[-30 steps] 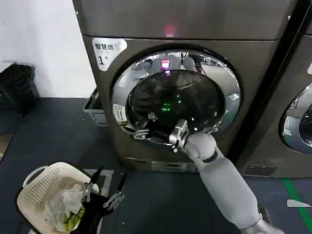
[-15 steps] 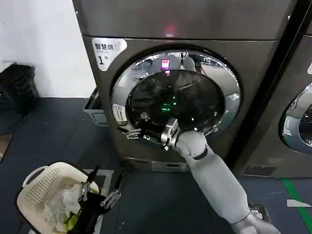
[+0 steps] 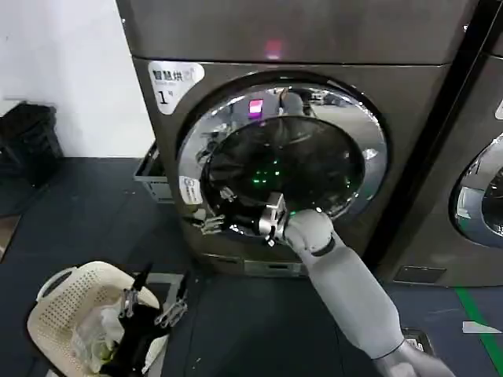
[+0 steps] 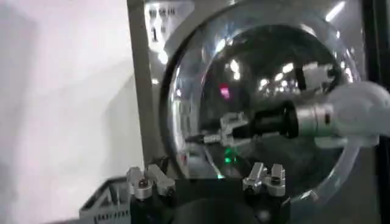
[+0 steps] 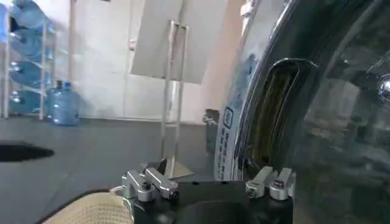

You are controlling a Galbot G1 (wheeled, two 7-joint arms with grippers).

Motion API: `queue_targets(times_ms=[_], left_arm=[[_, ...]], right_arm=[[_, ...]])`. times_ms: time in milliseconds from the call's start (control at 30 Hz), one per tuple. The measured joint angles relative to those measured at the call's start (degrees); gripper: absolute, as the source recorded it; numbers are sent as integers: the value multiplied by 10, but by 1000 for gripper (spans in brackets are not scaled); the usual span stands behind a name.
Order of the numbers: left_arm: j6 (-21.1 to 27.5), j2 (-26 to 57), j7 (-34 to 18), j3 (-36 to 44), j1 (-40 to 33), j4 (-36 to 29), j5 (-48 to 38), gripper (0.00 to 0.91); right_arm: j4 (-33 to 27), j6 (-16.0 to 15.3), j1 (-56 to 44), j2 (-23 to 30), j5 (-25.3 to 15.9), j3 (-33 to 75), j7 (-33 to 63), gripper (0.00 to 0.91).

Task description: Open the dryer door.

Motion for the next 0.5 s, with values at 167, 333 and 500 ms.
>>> queue_targets(times_ms=[167,333,500], left_arm=[[55,16,-15,-40,-22,-3,-32,907],[62,21,-15,-67,-43,-2,-50,907],[66,36,8,-92,-69,10,-110,907]], right_arm=[[19,-5,-14,-12,10,5,-39,907],[34,-7,-24,-28,26,13,-64,907],[50,5,-34,-48,31,12,-94,907]])
